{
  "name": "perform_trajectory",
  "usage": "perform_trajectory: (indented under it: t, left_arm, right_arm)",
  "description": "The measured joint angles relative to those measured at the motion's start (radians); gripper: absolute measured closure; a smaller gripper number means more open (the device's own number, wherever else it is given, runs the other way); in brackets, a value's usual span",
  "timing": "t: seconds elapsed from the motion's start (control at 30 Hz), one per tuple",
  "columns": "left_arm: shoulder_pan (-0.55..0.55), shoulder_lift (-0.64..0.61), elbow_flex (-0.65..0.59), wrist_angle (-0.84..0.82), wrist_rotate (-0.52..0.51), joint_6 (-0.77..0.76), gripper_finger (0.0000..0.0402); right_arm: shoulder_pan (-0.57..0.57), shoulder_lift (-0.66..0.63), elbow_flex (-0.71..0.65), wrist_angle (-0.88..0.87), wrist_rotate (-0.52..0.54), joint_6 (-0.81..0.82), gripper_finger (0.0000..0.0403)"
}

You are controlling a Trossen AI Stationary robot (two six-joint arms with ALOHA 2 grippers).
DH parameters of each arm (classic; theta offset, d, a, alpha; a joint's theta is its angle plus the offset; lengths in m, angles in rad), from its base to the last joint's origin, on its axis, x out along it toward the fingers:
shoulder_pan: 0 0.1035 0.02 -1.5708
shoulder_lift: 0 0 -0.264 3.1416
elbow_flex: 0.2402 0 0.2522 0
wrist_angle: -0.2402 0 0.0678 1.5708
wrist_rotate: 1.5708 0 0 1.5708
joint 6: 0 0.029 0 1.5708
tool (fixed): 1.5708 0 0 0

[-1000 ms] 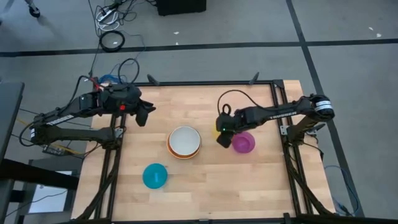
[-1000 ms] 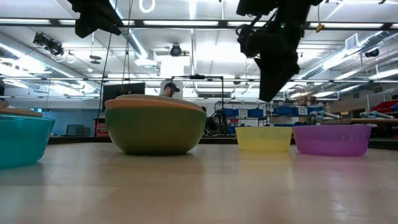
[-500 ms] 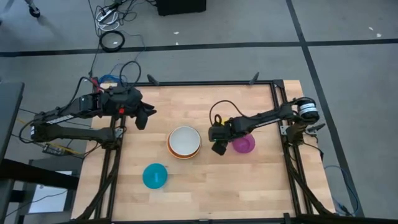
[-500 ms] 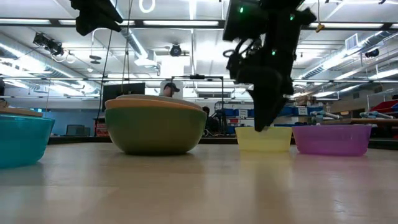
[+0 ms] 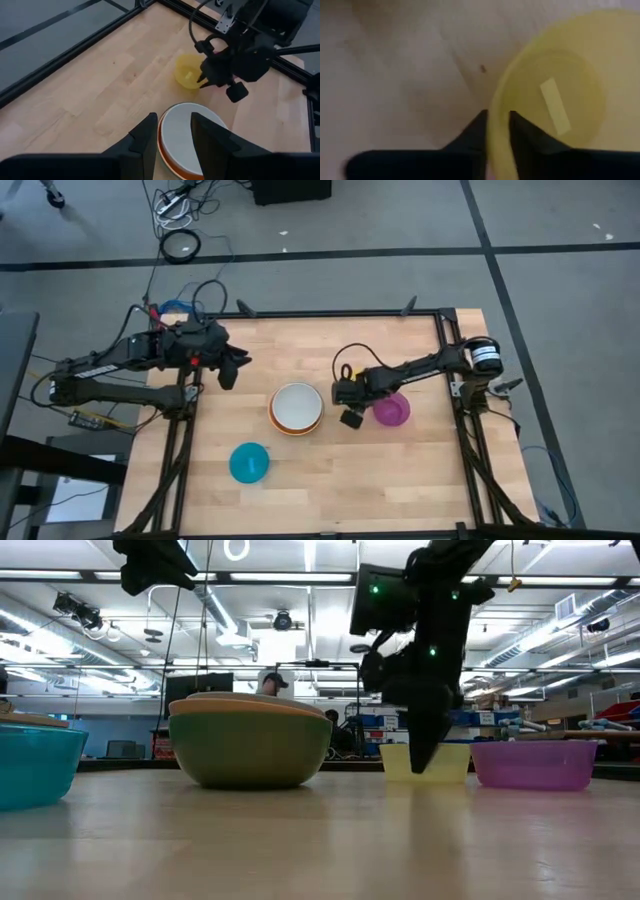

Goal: Nest bowls inside each other
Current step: Stack the yellow bowl on top of the gray bowl

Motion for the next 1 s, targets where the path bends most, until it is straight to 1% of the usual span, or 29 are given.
perform_trajectory:
  t: [0.03,0.07,0.2,0.37,0.5,0.6,0.7,0.8,1.0]
  left_arm:
    - [-0.002,0.0,0.0,0.0,-0.004,0.0,0.0275]
    - [-0.004,0.0,0.0,0.0,-0.007,0.0,0.0275]
    - [-0.008,0.0,0.0,0.001,-0.014,0.0,0.0275]
    - [-0.008,0.0,0.0,0.007,-0.045,-0.001,0.0275]
    - [-0.008,0.0,0.0,0.029,-0.048,-0.001,0.0275]
    - [-0.008,0.0,0.0,0.031,-0.048,-0.001,0.0275]
    - [-0.008,0.0,0.0,0.032,-0.047,-0.001,0.0275]
    - [-0.008,0.0,0.0,0.037,-0.047,-0.001,0.0275]
    - [-0.01,0.0,0.0,0.047,-0.047,-0.001,0.0275]
  right_arm:
    - [-0.001,-0.009,0.003,-0.001,-0.012,-0.016,0.0379]
    - [-0.002,-0.014,0.009,-0.005,-0.014,-0.03,0.039]
    - [0.002,-0.044,0.051,-0.017,-0.014,-0.038,0.04]
    - [0.05,-0.052,0.204,0.005,-0.01,-0.111,0.0402]
    - [0.089,-0.052,0.325,0.078,-0.03,-0.191,0.0402]
    - [0.11,-0.053,0.39,0.155,-0.069,-0.234,0.0402]
    - [0.122,-0.052,0.4,0.233,-0.115,-0.249,0.0403]
    - [0.126,-0.031,0.401,0.262,-0.123,-0.251,0.0403]
    - [0.123,0.072,0.399,0.28,-0.14,-0.253,0.0403]
